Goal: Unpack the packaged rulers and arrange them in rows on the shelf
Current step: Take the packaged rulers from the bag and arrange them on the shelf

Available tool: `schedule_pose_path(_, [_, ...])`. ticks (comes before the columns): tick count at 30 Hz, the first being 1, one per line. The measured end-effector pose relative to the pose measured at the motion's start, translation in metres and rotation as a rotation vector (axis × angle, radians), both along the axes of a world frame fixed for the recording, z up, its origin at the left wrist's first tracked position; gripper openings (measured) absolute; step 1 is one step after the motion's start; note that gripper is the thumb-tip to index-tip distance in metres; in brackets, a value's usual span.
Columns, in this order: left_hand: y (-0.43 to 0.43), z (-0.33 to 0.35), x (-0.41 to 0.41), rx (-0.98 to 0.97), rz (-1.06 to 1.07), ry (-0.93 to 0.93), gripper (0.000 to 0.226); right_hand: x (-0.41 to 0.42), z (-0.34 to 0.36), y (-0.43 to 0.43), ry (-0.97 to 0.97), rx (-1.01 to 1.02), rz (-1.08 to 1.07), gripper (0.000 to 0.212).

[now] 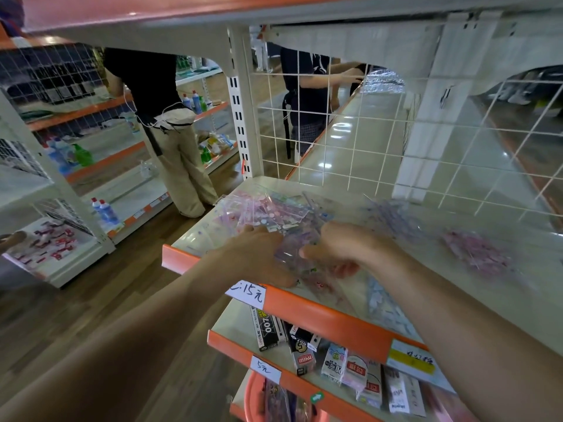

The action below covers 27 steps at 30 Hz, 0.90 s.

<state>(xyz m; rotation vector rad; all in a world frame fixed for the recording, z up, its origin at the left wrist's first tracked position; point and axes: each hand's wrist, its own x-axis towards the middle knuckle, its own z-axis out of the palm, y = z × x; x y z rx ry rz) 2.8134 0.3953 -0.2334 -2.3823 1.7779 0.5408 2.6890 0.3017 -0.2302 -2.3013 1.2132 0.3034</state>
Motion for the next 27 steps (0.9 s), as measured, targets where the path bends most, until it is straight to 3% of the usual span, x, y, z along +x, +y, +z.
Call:
schedule_pose_path(4, [-0.002, -0.002, -0.007, -0.042, -0.018, -0.040, 0.064, -0.008, 0.001, 0.000, -0.219, 0.277, -0.114, 0.022])
schedule_pose_path(8, [-0.006, -0.006, -0.005, -0.026, -0.014, 0.000, 0.068, -0.013, 0.004, 0.009, -0.293, 0.361, -0.088, 0.009])
schedule_pose_path(10, [-0.007, -0.010, -0.003, -0.028, -0.004, -0.012, 0.064, -0.007, 0.002, 0.009, -0.255, 0.200, -0.054, 0.019])
schedule_pose_path(12, [-0.004, -0.008, -0.002, -0.030, 0.005, 0.027, 0.056, -0.004, -0.002, 0.003, -0.172, -0.101, -0.008, 0.030])
schedule_pose_path(15, [-0.001, -0.005, 0.001, -0.034, -0.010, 0.062, 0.056, -0.009, -0.006, -0.013, -0.153, -0.345, -0.024, 0.019])
schedule_pose_path(19, [0.000, -0.004, 0.001, -0.031, -0.029, 0.066, 0.062, -0.011, -0.011, -0.037, -0.169, -0.406, -0.030, 0.034])
schedule_pose_path(27, [0.001, -0.007, 0.003, -0.098, 0.007, 0.087, 0.074, 0.034, -0.026, -0.075, -0.025, -0.258, -0.005, 0.044])
